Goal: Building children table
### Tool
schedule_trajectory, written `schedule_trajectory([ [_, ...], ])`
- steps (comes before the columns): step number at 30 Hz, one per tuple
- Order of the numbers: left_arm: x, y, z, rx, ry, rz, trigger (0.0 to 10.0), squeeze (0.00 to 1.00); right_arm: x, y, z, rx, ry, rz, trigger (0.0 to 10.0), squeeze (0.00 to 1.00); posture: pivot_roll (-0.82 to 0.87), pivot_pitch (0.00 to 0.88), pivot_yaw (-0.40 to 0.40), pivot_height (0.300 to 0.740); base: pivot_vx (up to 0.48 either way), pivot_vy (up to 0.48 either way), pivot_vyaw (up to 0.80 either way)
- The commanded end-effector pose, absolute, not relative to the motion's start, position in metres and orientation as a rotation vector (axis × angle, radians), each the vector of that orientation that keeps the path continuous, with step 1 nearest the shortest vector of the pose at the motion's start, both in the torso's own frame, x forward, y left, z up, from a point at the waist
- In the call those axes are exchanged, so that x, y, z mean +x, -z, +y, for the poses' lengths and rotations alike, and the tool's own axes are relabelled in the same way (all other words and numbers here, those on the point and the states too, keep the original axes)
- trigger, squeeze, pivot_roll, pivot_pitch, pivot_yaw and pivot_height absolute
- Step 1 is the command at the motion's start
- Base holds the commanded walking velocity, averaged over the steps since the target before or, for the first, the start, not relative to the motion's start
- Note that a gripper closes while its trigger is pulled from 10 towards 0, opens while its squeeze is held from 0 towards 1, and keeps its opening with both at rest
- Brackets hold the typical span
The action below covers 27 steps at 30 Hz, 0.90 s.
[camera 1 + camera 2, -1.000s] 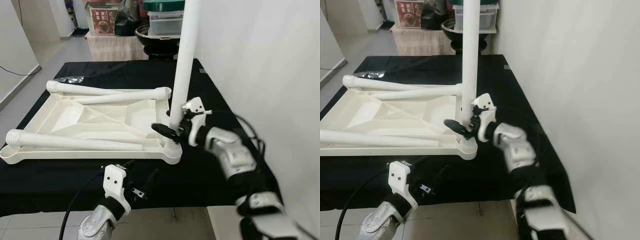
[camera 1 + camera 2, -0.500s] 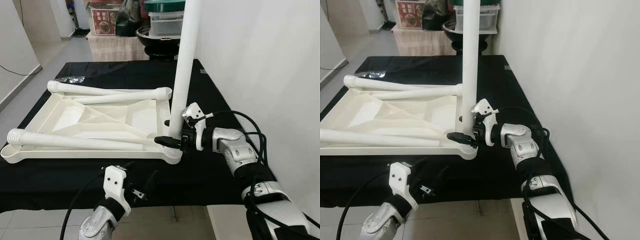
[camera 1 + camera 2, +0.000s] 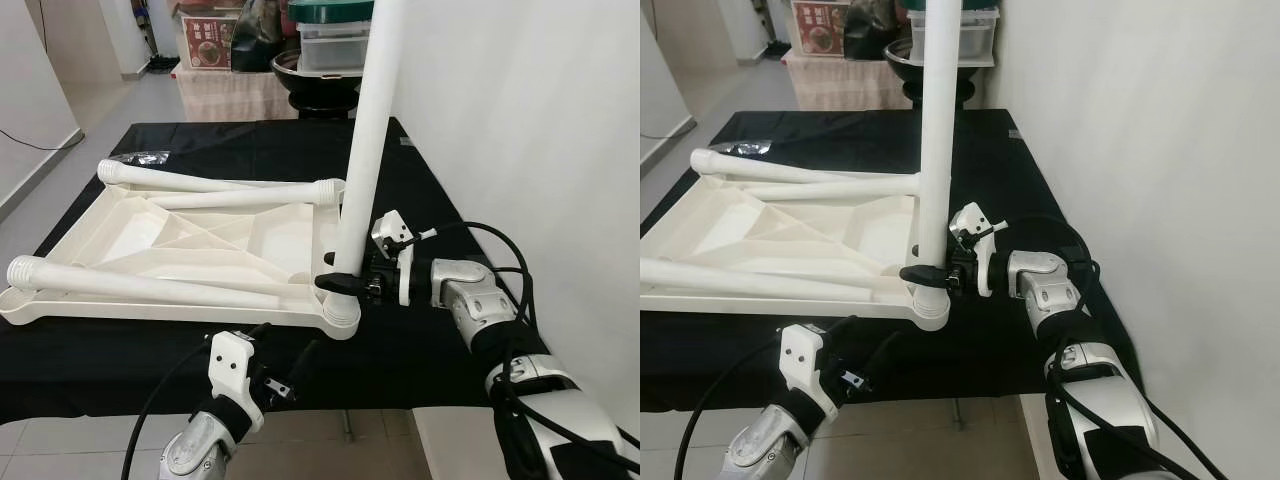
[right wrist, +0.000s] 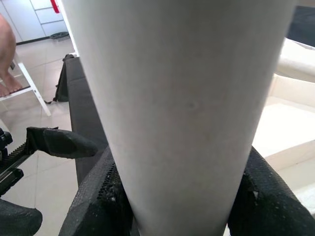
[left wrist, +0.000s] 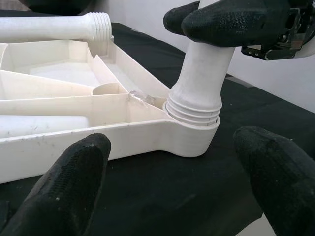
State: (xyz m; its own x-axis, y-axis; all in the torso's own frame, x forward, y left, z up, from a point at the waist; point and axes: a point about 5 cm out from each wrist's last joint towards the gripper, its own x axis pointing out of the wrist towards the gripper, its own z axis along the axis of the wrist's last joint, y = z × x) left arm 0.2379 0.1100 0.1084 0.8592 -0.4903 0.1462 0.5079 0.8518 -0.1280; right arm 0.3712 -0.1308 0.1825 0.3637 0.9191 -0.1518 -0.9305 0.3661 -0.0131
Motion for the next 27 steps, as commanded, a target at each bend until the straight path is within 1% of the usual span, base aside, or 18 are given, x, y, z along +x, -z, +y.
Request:
schedule_trajectory([
  [1,0.236,-0.106,0.11,-0.161,0.519,-0.102,10.0,0.0,0.37,-0.179,-0.128,-0.08,-1.208,0.144,0.0,0.0,0.05,0.06,-0.047,0.74,0.0,0.0,0.0],
  [4,0.236,-0.106,0.11,-0.162,0.517,-0.104,10.0,0.0,0.374,-0.172,-0.139,-0.06,-1.03,0.141,0.0,0.0,0.04,0.066,-0.05,0.74,0.0,0.0,0.0],
  [5,0.236,-0.106,0.11,-0.162,0.517,-0.104,10.0,0.0,0.374,-0.172,-0.139,-0.06,-1.03,0.141,0.0,0.0,0.04,0.066,-0.05,0.74,0.0,0.0,0.0],
  [6,0.235,-0.106,0.111,-0.162,0.515,-0.104,10.0,0.0,0.376,-0.164,-0.142,-0.051,-0.894,0.149,0.0,0.0,0.04,0.067,-0.052,0.74,0.0,0.0,0.0],
  [7,0.235,-0.107,0.113,-0.161,0.514,-0.104,10.0,0.0,0.378,-0.149,-0.148,-0.039,-0.562,0.152,0.0,0.0,0.05,0.07,-0.05,0.74,0.0,0.0,0.0],
  [8,0.235,-0.107,0.113,-0.161,0.514,-0.104,10.0,0.0,0.378,-0.149,-0.148,-0.039,-0.562,0.152,0.0,0.0,0.05,0.07,-0.05,0.74,0.0,0.0,0.0],
  [9,0.235,-0.107,0.114,-0.16,0.514,-0.104,10.0,0.0,0.377,-0.139,-0.154,-0.032,-0.328,0.156,0.0,0.0,0.04,0.073,-0.049,0.74,0.0,0.0,0.0],
  [10,0.235,-0.107,0.114,-0.16,0.514,-0.104,10.0,0.0,0.377,-0.139,-0.154,-0.032,-0.328,0.156,0.0,0.0,0.04,0.073,-0.049,0.74,0.0,0.0,0.0],
  [12,0.235,-0.108,0.117,-0.154,0.514,-0.102,10.0,0.0,0.342,-0.11,-0.127,0.072,-0.236,0.234,0.0,0.0,0.03,0.082,-0.029,0.74,0.0,0.0,0.0],
  [15,0.236,-0.107,0.118,-0.153,0.515,-0.1,10.0,0.0,0.336,-0.111,-0.116,0.103,-0.268,0.231,0.0,0.0,0.03,0.073,-0.022,0.74,0.0,0.0,0.0],
  [16,0.237,-0.107,0.117,-0.152,0.521,-0.096,10.0,0.0,0.34,-0.114,-0.104,0.121,-0.31,0.214,0.0,0.0,0.04,0.069,-0.027,0.74,0.0,0.0,0.0],
  [19,0.238,-0.107,0.117,-0.152,0.525,-0.095,10.0,0.0,0.343,-0.115,-0.101,0.119,-0.327,0.21,0.0,0.0,0.04,0.067,-0.027,0.74,0.0,0.0,0.0],
  [20,0.238,-0.106,0.117,-0.151,0.527,-0.094,10.0,0.0,0.346,-0.117,-0.096,0.117,-0.347,0.212,0.7,0.0,0.04,0.064,-0.031,0.74,0.0,0.0,0.0],
  [21,0.239,-0.107,0.117,-0.149,0.521,-0.096,10.0,0.0,0.349,-0.121,-0.091,0.11,-0.376,0.209,10.0,0.0,0.05,0.066,-0.033,0.74,0.0,0.0,0.0],
  [23,0.239,-0.107,0.117,-0.149,0.513,-0.098,10.0,0.0,0.351,-0.126,-0.085,0.115,-0.418,0.202,10.0,0.0,0.05,0.061,-0.036,0.74,0.0,0.0,0.0],
  [24,0.239,-0.107,0.117,-0.149,0.508,-0.1,10.0,0.0,0.352,-0.13,-0.079,0.124,-0.476,0.192,10.0,0.73,0.05,0.061,-0.037,0.74,0.0,0.0,0.0],
  [26,0.239,-0.107,0.117,-0.149,0.506,-0.101,10.0,0.0,0.348,-0.135,-0.072,0.128,-0.532,0.189,10.0,0.73,0.05,0.06,-0.039,0.74,0.0,0.0,0.0],
  [27,0.239,-0.107,0.117,-0.15,0.507,-0.101,10.0,0.0,0.341,-0.146,-0.066,0.09,-0.682,0.145,10.0,1.0,0.05,0.058,-0.036,0.74,0.0,0.0,0.0],
])
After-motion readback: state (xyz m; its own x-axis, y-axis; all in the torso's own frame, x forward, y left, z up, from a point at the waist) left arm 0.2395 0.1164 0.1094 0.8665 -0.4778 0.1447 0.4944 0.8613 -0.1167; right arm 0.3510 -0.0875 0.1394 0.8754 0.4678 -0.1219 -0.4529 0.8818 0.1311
